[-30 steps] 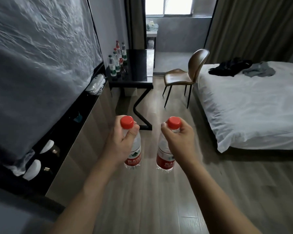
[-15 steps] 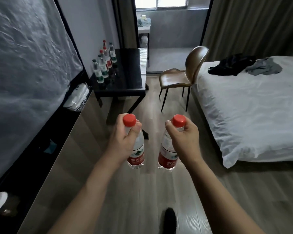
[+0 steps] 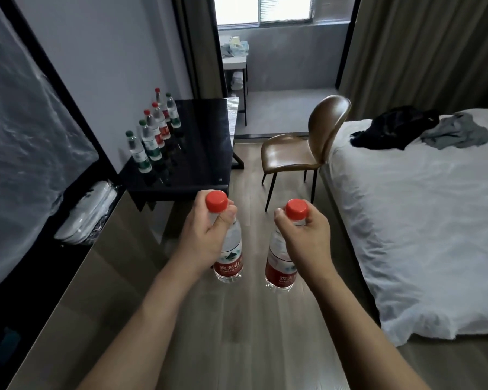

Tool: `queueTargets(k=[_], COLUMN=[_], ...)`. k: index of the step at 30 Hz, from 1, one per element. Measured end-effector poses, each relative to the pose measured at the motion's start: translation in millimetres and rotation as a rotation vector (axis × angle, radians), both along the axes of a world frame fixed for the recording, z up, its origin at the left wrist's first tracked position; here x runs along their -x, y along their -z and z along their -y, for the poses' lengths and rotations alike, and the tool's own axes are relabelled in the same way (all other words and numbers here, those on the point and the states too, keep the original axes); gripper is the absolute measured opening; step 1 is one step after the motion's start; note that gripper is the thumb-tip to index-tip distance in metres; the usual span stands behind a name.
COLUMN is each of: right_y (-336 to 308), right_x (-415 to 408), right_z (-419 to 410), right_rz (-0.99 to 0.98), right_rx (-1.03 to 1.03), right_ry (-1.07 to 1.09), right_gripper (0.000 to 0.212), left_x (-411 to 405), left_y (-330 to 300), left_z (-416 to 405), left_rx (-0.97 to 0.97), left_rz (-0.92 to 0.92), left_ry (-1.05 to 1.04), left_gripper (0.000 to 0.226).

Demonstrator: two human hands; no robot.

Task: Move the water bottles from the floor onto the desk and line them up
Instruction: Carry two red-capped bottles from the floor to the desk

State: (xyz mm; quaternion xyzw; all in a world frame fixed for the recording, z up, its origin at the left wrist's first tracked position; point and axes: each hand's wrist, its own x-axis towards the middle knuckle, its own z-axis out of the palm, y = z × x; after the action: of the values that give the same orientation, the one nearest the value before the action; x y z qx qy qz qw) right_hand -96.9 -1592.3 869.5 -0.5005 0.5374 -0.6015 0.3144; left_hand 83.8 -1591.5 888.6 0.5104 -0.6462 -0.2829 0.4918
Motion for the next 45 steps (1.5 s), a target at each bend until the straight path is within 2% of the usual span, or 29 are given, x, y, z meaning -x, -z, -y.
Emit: queueTargets(k=[6, 11, 19, 25, 31, 40, 43, 45], right_y=[11, 17, -3, 1, 13, 9, 4, 1], right_x=[9, 3, -3, 8, 19, 46, 51, 52], right_z=[105, 217, 376, 468, 589, 794, 847, 876], right_rz=[-0.018, -0.037, -0.033, -0.038, -0.046, -0.071, -0.02, 0.005], right_rx=[-0.021, 0.011, 0.039, 0.014, -0.005, -0.009, -0.005, 0.001], right_ry=[-0.005, -0.016, -0.042, -0.042, -0.06, -0.135, -0.171, -0.194], right_gripper=[0.019, 0.025, 0.028, 0.017, 0.022, 0.025, 0.024, 0.022], left_x=[5, -1, -7, -1, 12, 38, 41, 40], left_y=[15, 26, 5, 9, 20, 11, 1, -4], left_z=[102, 211, 372, 464, 571, 756, 801, 826], left_rx=[-0.045, -0.035, 0.0, -0.024, -0.052, -0.05, -0.027, -0.044], left_rz=[-0.018, 0.003, -0.011, -0.009, -0.023, 0.0, 0.002, 0.007], left_ry=[0.015, 0.018, 0.02, 0.018, 0.021, -0.073, -0.103, -0.113], left_gripper=[0.032, 0.024, 0.026, 0.024, 0.023, 0.02, 0.028, 0.025])
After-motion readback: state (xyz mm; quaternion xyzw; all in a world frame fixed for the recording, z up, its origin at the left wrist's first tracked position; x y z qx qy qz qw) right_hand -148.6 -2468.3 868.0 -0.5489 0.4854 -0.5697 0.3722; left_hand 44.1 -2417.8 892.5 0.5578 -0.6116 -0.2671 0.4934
